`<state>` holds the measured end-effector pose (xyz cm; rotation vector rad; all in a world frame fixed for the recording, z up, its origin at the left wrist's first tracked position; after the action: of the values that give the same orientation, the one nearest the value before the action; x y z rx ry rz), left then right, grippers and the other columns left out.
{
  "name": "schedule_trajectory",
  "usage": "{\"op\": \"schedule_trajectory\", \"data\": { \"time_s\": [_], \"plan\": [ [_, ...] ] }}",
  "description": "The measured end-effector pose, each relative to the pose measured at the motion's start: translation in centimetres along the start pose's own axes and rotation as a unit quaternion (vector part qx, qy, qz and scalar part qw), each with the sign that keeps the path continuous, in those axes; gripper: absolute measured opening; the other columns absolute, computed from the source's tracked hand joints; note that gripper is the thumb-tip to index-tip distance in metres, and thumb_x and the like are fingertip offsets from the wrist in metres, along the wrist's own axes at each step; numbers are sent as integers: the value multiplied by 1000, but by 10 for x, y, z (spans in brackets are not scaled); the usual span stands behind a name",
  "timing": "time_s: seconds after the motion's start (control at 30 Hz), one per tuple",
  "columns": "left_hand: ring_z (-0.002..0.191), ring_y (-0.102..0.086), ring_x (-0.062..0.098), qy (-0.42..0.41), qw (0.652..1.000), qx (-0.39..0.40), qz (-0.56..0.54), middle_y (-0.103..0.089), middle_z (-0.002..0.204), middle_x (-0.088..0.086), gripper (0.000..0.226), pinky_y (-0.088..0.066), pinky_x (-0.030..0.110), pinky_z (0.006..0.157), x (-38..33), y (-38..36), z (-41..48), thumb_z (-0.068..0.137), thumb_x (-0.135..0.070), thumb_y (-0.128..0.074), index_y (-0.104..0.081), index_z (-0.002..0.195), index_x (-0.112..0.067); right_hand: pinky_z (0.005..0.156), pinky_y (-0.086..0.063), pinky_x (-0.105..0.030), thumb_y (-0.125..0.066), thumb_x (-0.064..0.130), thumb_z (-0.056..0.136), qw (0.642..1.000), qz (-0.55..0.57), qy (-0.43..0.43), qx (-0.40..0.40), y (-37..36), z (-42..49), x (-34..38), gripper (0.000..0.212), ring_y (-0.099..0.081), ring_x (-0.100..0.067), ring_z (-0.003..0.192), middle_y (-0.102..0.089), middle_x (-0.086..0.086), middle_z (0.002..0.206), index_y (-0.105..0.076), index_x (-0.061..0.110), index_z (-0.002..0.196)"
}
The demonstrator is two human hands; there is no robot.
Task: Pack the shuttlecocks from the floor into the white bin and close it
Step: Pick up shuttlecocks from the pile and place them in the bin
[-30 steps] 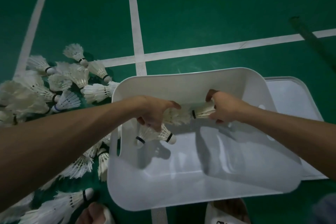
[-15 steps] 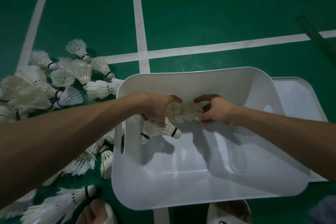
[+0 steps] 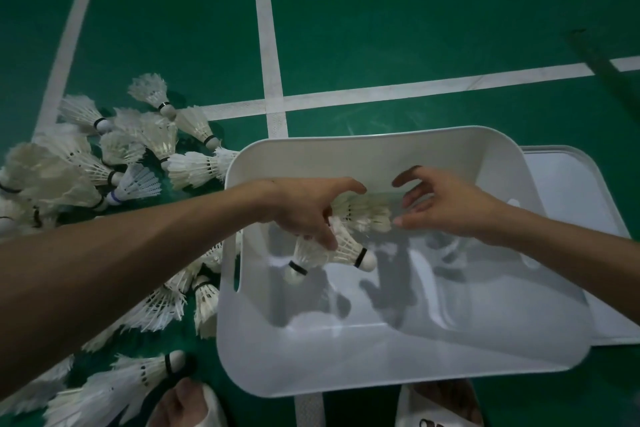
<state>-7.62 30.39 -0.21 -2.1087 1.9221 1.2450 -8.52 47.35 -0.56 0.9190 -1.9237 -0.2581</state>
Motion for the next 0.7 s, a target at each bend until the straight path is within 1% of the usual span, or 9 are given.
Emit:
{"op": "schedule_trajectory", "data": {
  "time_s": [0.07, 0.1, 0.2, 0.27, 0.4, 0.5, 0.57, 0.63, 0.7],
  "plan": [
    [94, -59, 18, -31, 999, -16, -2, -57, 101, -5, 91, -48, 25, 74, -8, 1, 2, 78, -13, -77, -21, 146, -36, 85, -57, -42, -89, 23, 56, 993, 96, 16, 64, -12, -11, 7, 59, -70, -28, 89, -68, -9, 99, -62, 24, 108],
    [87, -58, 13, -48, 998, -27, -7, -56, 96, -8, 90, -45, 19, 70, -12, 2, 3, 78, -13, -76, -21, 146, -36, 86, -57, -43, -88, 22, 55, 988, 117, 21, 95, -17, -15, 9, 59, -70, -30, 91, -68, -10, 102, -62, 23, 108],
    [69, -52, 3, -80, 994, -66, -37, -53, 81, -14, 85, -43, 13, 61, -21, 5, 7, 81, -12, -74, -24, 144, -38, 84, -57, -35, -87, 11, 63, 986, 95, 35, 131, -30, -18, 10, 51, -70, -19, 90, -67, -5, 105, -64, 18, 109],
    [68, -54, 4, -95, 989, -90, -69, -56, 82, -11, 82, -48, 16, 62, -24, 7, 9, 82, -9, -72, -26, 143, -40, 78, -56, -27, -86, 6, 65, 991, 71, 54, 102, -30, -16, 11, 43, -67, -11, 89, -69, -2, 100, -66, 14, 103],
    [63, -54, 9, -90, 985, -101, -110, -58, 82, -1, 79, -53, 25, 60, -21, 6, 14, 83, -9, -71, -29, 141, -42, 68, -56, -23, -81, -5, 67, 990, 122, 62, 31, -24, -14, 8, 29, -65, -11, 79, -69, -4, 86, -69, 8, 90],
    [62, -54, 16, -63, 990, -75, -103, -56, 78, 5, 82, -58, 38, 64, -14, 1, 18, 79, -9, -75, -30, 140, -41, 58, -53, -23, -76, -10, 70, 981, 191, 20, -8, -15, -13, -3, 23, -59, -10, 61, -65, -4, 73, -68, 7, 83],
    [65, -54, 14, -46, 996, -53, -57, -55, 80, 3, 86, -59, 39, 66, -9, -2, 21, 76, -9, -77, -29, 141, -39, 53, -50, -21, -72, -12, 72, 970, 238, -26, -40, -7, -11, -13, 22, -55, -11, 55, -61, -7, 69, -67, 8, 79],
    [73, -57, 15, -33, 999, -30, 9, -56, 92, 2, 92, -59, 36, 64, -9, -4, 24, 75, -10, -78, -24, 143, -42, 58, -50, -28, -69, -7, 74, 964, 247, -57, -86, 3, -6, -24, 19, -56, -15, 63, -60, -8, 71, -66, 11, 76],
    [73, -59, 15, -23, 999, -8, 46, -51, 93, -6, 98, -58, 31, 58, -11, -7, 29, 76, -8, -77, -17, 146, -44, 72, -55, -39, -72, 10, 63, 959, 229, -83, -143, 13, -6, -34, 13, -61, -24, 74, -64, -8, 75, -67, 15, 73]
  ]
}}
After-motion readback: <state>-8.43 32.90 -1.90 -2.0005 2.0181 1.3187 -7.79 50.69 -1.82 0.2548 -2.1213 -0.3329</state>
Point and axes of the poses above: each hand's wrist, its own z-axis towards the middle knuckle, its own y-axis out of the back of the hand, x = y × z, the point moved 8 cm from there along z, towards the middle knuckle
